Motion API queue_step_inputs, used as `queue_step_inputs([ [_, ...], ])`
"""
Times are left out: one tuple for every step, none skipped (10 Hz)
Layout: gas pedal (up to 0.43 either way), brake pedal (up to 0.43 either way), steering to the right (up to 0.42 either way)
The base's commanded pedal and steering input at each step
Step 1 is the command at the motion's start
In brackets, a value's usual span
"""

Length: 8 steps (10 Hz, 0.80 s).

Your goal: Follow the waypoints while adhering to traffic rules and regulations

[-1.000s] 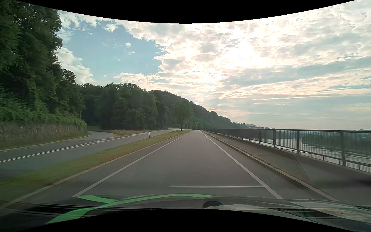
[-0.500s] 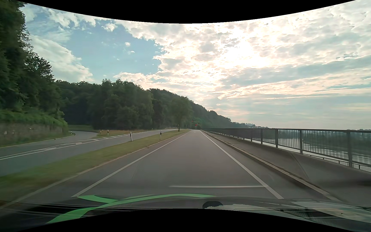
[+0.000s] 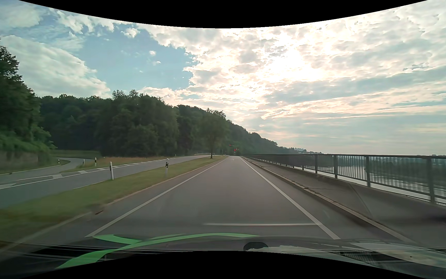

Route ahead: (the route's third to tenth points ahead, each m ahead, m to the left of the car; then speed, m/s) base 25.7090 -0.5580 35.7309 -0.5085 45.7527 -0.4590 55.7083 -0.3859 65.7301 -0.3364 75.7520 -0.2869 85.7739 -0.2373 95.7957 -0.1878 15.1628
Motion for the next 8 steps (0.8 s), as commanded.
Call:
queue_step_inputs([
  [0.110,0.000,0.002],
  [0.110,0.000,0.002],
  [0.110,0.000,0.002],
  [0.110,0.000,0.002],
  [0.110,0.000,0.003],
  [0.110,0.000,0.003],
  [0.110,0.000,0.002],
  [0.110,0.000,0.002],
])
